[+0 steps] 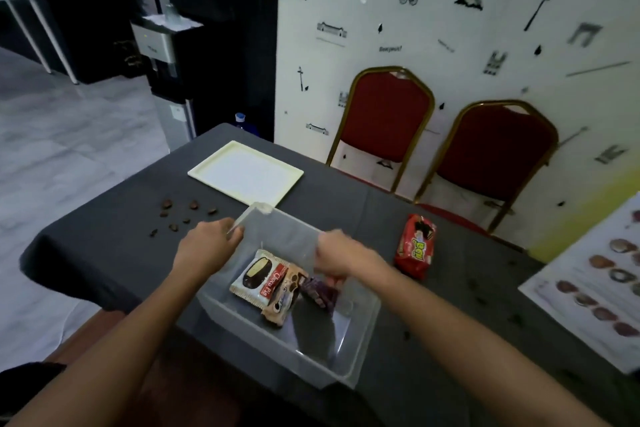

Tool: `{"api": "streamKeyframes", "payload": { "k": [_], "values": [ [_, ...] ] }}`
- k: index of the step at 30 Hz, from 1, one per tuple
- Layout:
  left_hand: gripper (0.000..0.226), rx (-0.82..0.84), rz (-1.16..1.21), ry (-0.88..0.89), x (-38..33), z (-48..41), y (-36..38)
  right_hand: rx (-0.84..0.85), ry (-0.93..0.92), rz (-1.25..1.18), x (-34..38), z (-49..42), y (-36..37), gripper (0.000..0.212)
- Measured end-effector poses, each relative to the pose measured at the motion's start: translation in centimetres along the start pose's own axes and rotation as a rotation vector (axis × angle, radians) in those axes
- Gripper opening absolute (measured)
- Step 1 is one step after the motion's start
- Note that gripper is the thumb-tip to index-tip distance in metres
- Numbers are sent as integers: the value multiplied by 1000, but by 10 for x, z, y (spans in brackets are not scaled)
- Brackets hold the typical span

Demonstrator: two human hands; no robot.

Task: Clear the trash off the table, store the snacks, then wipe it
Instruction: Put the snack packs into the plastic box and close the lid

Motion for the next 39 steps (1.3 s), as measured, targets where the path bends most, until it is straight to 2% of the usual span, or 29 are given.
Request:
{"api": "streamKeyframes", "payload": {
  "k": [4,6,8,10,12,14,16,20,23,26,28,30,32,35,37,39],
  "values": [
    [38,-15,-15,8,0,-1,1,-443,161,-305,-77,12,-99,38],
    [36,-8,-18,2,-1,1,0,-525,308,-358,-129,11,-111,35],
    [34,-12,-29,-6,-2,2,0,-516,510,-396,-179,14,-93,36],
    [36,-16,-39,-14,-1,3,-2,-471,711,-501,-216,19,-55,53],
    [36,17,-9,-24,-1,4,-3,-433,820,-614,-233,22,-22,72],
    [33,53,20,-33,-3,5,-3,-441,835,-661,-240,17,-3,87],
    [36,49,19,-46,-4,5,-6,-449,835,-593,-244,13,3,94],
    [37,21,-2,-52,-4,6,-6,-414,856,-535,-257,-1,13,96],
    [34,-1,-21,-52,-4,6,-7,-481,873,-601,-266,-8,15,96],
    [36,-25,-32,-35,-3,5,-8,-594,747,-741,-254,-16,-6,88],
    [37,-34,-20,-30,-4,5,-8,-708,507,-914,-223,-21,-44,82],
    [39,-34,-15,-30,-4,5,-7,-711,206,-1088,-175,-18,-84,78],
    [39,-24,-11,-34,-3,5,-7,-467,-47,-1076,-112,-6,-101,82],
    [35,4,11,-40,-3,6,-7,-32,-245,-817,-29,22,-71,82],
    [33,23,11,-33,-3,6,-6,133,-327,-590,11,36,-29,79],
    [32,24,18,-36,-2,6,-6,188,-312,-311,32,41,16,79]
  ]
}}
Point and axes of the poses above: each hand's wrist, its own z-axis away from the middle knuckle, its own y-axis out of the palm, x = y × z, the point moved 7 cm from there along -z, towards the middle knuckle, and after that the axes turned 6 degrees about -y, right-handed, at the moved point
